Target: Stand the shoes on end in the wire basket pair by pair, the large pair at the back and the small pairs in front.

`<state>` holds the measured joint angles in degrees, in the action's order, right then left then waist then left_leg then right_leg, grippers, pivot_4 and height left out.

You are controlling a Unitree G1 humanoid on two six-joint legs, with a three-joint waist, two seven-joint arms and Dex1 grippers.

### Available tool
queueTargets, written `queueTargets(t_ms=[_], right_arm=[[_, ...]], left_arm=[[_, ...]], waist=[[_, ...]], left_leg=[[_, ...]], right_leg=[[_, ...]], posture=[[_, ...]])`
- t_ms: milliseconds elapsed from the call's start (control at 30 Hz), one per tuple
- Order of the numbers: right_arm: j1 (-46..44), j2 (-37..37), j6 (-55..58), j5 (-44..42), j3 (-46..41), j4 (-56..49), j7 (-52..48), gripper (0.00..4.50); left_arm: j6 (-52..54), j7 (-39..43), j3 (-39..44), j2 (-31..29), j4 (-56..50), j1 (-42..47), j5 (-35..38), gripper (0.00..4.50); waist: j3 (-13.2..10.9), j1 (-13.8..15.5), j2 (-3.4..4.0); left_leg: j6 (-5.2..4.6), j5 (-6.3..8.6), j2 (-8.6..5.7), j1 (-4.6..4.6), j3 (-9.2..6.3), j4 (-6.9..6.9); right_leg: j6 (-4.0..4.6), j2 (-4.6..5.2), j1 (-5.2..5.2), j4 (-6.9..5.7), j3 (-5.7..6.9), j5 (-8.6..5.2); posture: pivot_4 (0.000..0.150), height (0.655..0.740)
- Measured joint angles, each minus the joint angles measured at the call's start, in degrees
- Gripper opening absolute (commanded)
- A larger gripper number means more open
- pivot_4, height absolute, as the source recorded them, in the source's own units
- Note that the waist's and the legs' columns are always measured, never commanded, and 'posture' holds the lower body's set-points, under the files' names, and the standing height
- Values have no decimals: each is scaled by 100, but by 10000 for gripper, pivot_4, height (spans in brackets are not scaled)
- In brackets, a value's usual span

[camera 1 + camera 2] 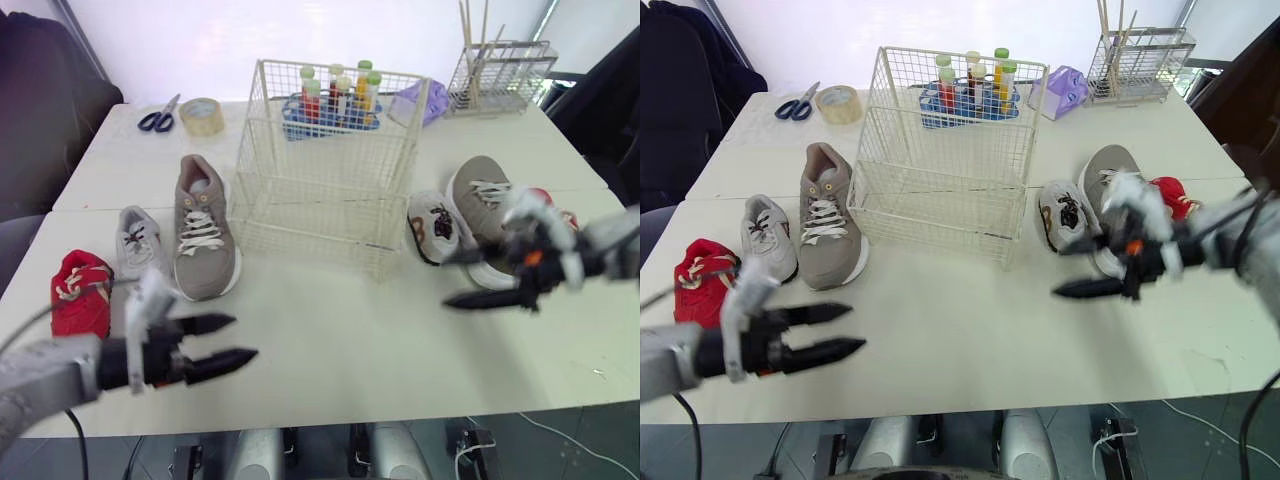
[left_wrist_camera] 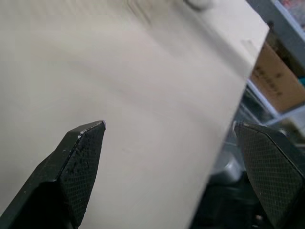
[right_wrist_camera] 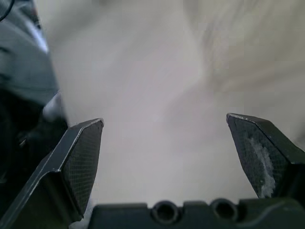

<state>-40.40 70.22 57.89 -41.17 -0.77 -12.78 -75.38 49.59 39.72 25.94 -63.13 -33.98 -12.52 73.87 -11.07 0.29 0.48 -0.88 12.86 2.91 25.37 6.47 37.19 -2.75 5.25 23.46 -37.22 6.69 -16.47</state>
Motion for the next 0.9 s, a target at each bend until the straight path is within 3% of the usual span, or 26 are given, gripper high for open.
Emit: queueTargets(t_ms=[133,233,567,900], right_arm=[[-1599,-70,73,305,608,233,-225,44651],[-2445,-678,41,562,1168,297,-274,44651],[-2265,-1332,-806,1356,2271,181,-654,44651],[-2018,-2131,-1131,2275,2774,690,-328,44651]], left_arm=[[136,536,267,-439,246,493,-76,45000],[203,620,553,-650,204,1035,50,45000],[521,14,1096,-708,-518,1336,923,45000],[502,-697,1093,-297,-747,1092,910,45000]], waist=[[0,-35,-3],[-1,-104,-8],[-3,-96,-11],[-2,-110,-13]], left_leg=[[3,1,-1,9,5,-15],[-9,-11,-3,31,8,-13],[29,-37,-10,20,19,-2],[46,-49,-1,1,25,0]], right_leg=[[-8,1,10,10,-5,3],[-23,3,4,1,-9,13],[-53,8,-5,-16,-12,28],[-50,-18,3,-56,-27,28]], posture=[[1500,7400],[1500,7400],[1500,7400],[1500,7400]])
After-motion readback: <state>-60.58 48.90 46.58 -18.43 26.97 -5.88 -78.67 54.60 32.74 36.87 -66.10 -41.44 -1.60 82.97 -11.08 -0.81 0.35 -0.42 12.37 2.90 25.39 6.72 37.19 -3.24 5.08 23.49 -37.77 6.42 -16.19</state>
